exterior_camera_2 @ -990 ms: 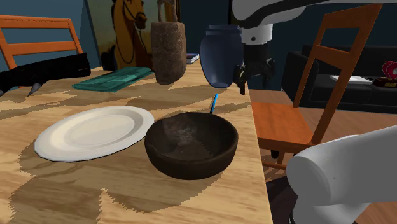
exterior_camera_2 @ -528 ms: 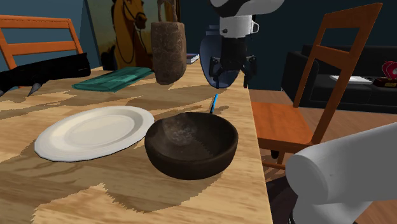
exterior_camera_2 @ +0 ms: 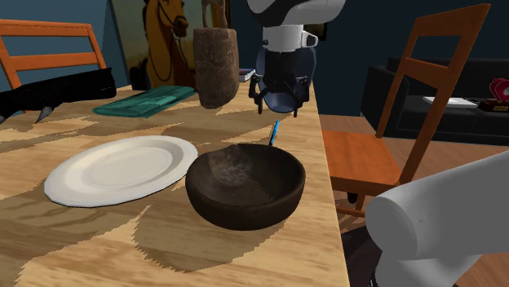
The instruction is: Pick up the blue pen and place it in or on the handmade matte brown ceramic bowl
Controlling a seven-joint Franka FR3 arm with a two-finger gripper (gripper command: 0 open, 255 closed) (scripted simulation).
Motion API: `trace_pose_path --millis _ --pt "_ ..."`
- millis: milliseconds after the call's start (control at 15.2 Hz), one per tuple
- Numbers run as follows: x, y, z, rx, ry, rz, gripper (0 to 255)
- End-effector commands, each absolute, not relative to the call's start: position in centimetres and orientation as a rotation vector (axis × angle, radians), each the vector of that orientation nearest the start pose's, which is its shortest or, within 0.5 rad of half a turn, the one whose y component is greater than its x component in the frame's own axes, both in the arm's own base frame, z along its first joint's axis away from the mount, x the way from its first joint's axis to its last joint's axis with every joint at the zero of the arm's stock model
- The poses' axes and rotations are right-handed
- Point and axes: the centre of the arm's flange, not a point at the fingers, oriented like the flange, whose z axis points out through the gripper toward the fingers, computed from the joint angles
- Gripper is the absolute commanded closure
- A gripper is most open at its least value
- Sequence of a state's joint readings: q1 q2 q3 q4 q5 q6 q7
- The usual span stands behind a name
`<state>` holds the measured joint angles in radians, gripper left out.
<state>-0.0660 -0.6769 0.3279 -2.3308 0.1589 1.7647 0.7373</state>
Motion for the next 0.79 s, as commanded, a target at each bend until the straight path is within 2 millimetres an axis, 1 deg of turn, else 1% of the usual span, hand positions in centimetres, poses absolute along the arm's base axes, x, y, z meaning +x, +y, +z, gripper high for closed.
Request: trace_pose_path --millis 0,132,660,726 --pt "34.49 13.08 55.75 -3.017 0.87 -0.154 0" --pt "34.57 13.05 54.93 -3.017 0.87 -0.154 0" --pt "34.58 13.06 54.93 -3.017 0.87 -0.154 0" --pt "34.58 13.06 54.93 -3.017 0.87 -0.154 255"
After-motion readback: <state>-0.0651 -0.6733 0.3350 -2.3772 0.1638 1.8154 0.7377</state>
